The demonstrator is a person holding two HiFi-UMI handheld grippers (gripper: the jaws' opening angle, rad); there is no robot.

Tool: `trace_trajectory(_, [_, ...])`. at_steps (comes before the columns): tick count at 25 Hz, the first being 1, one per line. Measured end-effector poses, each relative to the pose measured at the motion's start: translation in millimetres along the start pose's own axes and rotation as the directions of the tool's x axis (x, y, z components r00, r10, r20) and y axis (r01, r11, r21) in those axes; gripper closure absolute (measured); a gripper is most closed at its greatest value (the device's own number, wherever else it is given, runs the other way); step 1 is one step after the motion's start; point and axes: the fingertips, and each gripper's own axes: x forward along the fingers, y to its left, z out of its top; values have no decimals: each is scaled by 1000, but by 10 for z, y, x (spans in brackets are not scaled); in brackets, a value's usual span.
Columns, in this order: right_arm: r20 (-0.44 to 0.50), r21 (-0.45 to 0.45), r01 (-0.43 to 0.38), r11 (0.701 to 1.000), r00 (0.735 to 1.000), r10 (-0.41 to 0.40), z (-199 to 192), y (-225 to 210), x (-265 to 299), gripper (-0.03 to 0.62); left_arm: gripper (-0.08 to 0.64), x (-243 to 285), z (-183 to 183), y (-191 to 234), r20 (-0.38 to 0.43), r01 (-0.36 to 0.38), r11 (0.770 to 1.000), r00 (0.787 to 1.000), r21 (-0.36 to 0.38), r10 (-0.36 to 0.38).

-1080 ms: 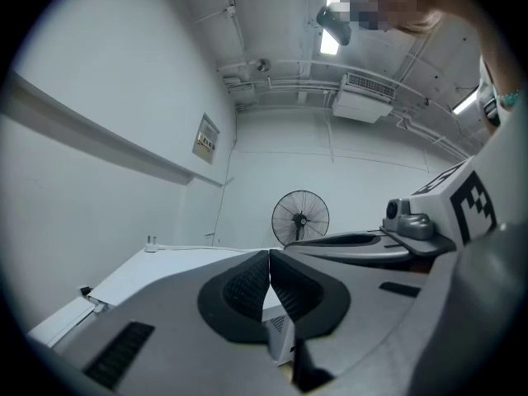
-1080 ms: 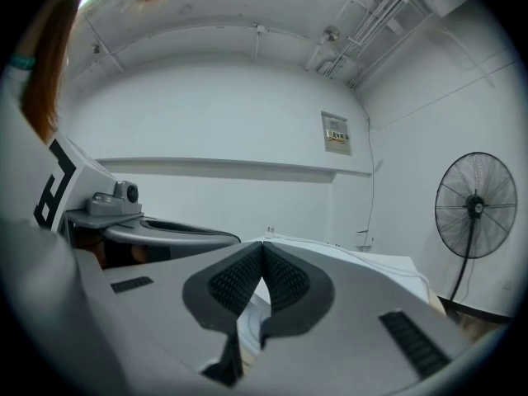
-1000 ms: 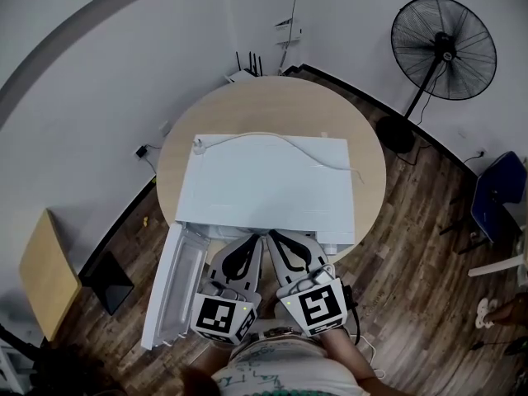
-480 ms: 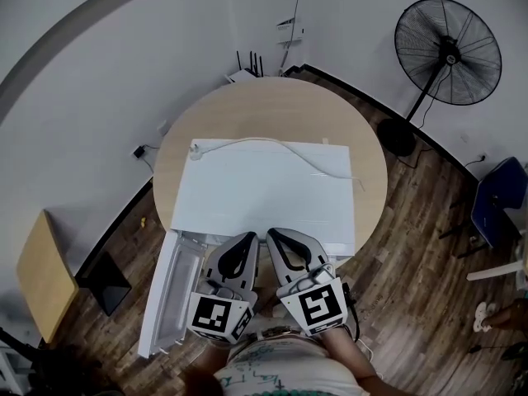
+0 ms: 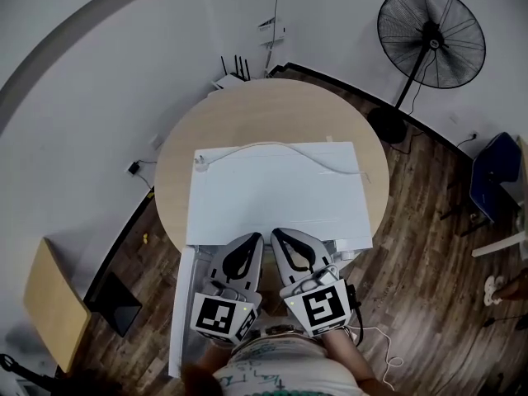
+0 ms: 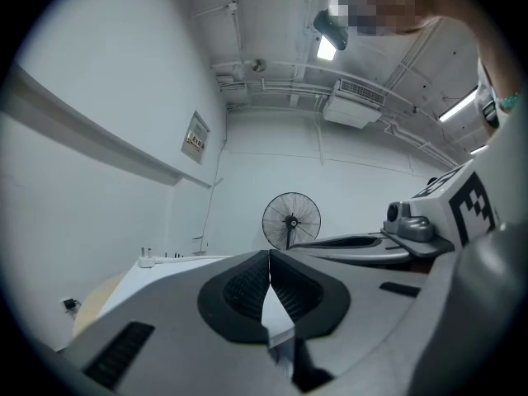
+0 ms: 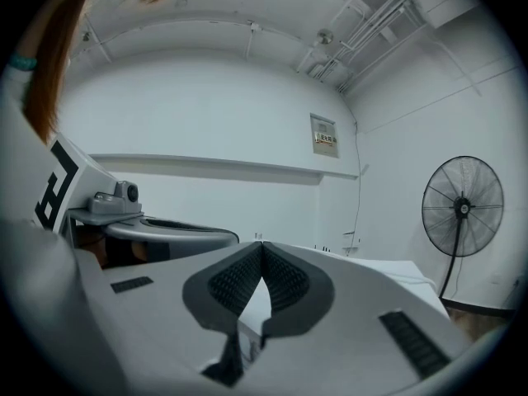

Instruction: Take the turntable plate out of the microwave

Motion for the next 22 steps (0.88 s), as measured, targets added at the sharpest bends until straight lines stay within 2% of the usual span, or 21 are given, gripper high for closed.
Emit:
trace_trajectory(7, [-22, 3, 44, 999, 999, -44, -38, 104, 72, 601, 545, -68, -53, 123, -12, 34, 999, 999, -10, -34])
trace_trajectory(22, [-102, -12, 60, 998, 993, -61, -270, 223, 87, 601, 545, -136, -341, 174, -70, 65, 997, 995, -33, -67])
